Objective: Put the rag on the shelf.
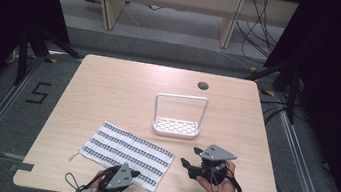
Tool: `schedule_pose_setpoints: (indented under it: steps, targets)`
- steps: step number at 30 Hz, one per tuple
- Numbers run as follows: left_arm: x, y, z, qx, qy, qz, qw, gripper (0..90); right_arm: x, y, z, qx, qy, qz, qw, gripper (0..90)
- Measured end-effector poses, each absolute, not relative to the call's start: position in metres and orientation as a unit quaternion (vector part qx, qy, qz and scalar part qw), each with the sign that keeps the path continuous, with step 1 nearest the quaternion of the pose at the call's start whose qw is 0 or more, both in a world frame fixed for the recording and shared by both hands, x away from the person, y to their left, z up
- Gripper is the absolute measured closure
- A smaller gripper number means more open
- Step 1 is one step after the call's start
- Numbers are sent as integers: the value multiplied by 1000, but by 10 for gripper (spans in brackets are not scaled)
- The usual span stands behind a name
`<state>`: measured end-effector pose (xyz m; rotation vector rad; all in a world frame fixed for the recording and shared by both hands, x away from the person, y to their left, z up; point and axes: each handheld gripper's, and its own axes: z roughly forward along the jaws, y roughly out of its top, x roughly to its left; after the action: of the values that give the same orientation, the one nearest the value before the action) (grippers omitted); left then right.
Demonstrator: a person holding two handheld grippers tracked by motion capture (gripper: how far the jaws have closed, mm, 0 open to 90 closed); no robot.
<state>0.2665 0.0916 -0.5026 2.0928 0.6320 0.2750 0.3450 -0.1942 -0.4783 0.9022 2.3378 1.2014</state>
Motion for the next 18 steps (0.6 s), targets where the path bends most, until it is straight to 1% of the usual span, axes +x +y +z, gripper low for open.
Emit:
schedule_pose_setpoints:
  steps: [1, 3, 4, 5, 10, 14, 18]
  targets:
    - [268, 90, -502, 858, 244, 104, 440, 307, 347, -193, -479, 315, 830, 423, 180, 399]
    - [268, 86, -504, 858, 242, 110, 440, 315, 348, -190, -480, 319, 830, 423, 176, 402]
    - [268, 82, -506, 860, 239, 117, 435, 335, 350, -184, -481, 327, 830, 422, 164, 406]
    - [268, 82, -506, 860, 239, 117, 435, 342, 352, -183, -481, 318, 834, 420, 166, 408]
    - [271, 73, -510, 860, 242, 96, 438, 404, 359, -170, -485, 300, 850, 406, 152, 437]
    - [274, 70, -513, 865, 243, 105, 426, 427, 364, -161, -490, 296, 858, 395, 140, 461]
    - [277, 70, -513, 872, 235, 107, 416, 450, 370, -156, -495, 300, 862, 384, 141, 474]
